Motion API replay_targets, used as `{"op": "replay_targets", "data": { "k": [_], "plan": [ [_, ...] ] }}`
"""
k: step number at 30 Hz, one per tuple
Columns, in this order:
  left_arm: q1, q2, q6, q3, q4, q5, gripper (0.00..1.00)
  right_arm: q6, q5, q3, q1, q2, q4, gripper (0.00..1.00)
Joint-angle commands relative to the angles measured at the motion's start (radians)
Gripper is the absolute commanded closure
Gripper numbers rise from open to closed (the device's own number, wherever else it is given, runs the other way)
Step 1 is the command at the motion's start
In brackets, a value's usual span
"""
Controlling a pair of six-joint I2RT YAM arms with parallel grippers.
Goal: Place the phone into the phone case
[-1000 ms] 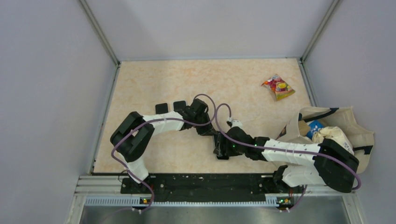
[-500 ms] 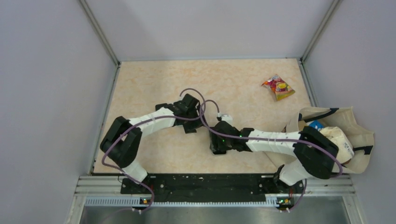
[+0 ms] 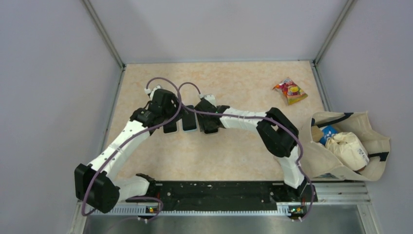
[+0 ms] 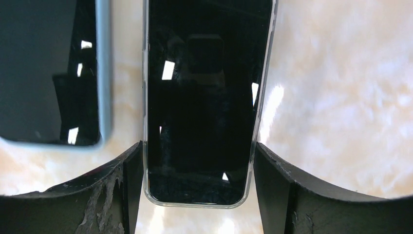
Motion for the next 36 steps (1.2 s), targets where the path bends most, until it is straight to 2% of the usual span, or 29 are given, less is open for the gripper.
{"op": "replay_targets", "data": {
  "k": [1,7,14,19,22,30,31,36],
  "plan": [
    [0.024,-0.074,0.037,-0.032,-0.051,-0.022,0.27,-0.034,0.021,0.174,-0.045,0.137,-0.008,0.51],
    [0.025,-0.104,0.041,-0.065,-0.048,-0.007,0.27,-0.009,0.034,0.212,-0.055,0.183,-0.042,0.47],
    [0.026,-0.12,0.042,-0.098,-0.009,0.031,0.27,-0.022,-0.028,0.171,-0.067,0.139,0.004,0.2],
    [0.026,-0.145,0.05,-0.124,0.012,0.038,0.23,-0.042,-0.205,0.122,-0.086,0.029,0.111,0.11],
    [0.026,-0.147,0.061,-0.125,0.015,0.052,0.21,-0.038,-0.291,0.107,-0.104,-0.026,0.14,0.08],
    [0.014,-0.175,0.056,-0.155,0.085,0.134,0.13,0.03,-0.322,-0.038,-0.171,-0.247,0.163,0.07],
    [0.004,-0.178,0.055,-0.158,0.094,0.136,0.06,0.044,-0.316,-0.072,-0.182,-0.284,0.163,0.07],
    [-0.13,-0.157,0.049,-0.148,0.118,0.039,0.03,0.088,-0.22,-0.274,-0.202,-0.521,0.121,0.07]
  ]
}}
